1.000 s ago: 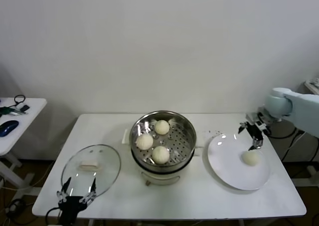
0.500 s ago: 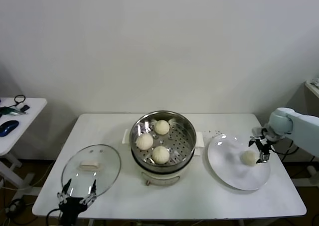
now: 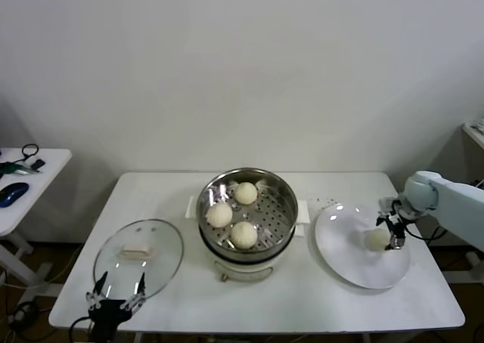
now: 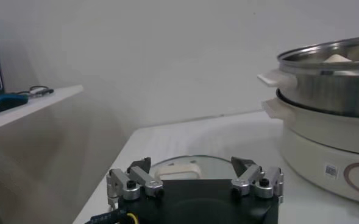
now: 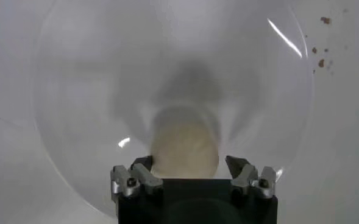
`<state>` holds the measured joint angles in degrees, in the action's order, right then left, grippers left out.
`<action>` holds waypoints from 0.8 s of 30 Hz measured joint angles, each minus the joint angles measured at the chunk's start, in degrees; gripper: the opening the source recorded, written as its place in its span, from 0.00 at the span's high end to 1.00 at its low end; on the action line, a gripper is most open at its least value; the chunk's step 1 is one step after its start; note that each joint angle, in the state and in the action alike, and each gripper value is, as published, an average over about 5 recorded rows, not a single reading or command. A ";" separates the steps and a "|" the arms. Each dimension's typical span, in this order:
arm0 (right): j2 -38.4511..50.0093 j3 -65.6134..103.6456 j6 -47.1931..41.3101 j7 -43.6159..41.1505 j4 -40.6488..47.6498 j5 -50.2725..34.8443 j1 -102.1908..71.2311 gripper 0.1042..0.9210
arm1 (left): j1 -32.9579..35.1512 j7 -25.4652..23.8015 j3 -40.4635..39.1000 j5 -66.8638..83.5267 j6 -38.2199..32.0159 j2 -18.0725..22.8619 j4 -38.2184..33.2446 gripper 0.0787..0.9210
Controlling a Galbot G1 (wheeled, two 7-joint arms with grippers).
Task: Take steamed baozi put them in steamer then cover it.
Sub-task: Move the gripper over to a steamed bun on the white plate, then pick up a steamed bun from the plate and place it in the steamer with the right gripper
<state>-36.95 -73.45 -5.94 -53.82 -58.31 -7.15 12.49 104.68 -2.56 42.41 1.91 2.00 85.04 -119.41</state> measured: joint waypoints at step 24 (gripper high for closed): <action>0.09 -8.38 0.94 -4.66 -5.29 -7.29 12.42 0.37 | 0.20 0.22 -0.42 -0.02 0.25 0.04 -0.87 0.12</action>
<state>-36.86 -81.83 -5.00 -58.48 -63.60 -14.44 24.91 104.88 -2.34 42.00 1.89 2.25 85.07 -120.27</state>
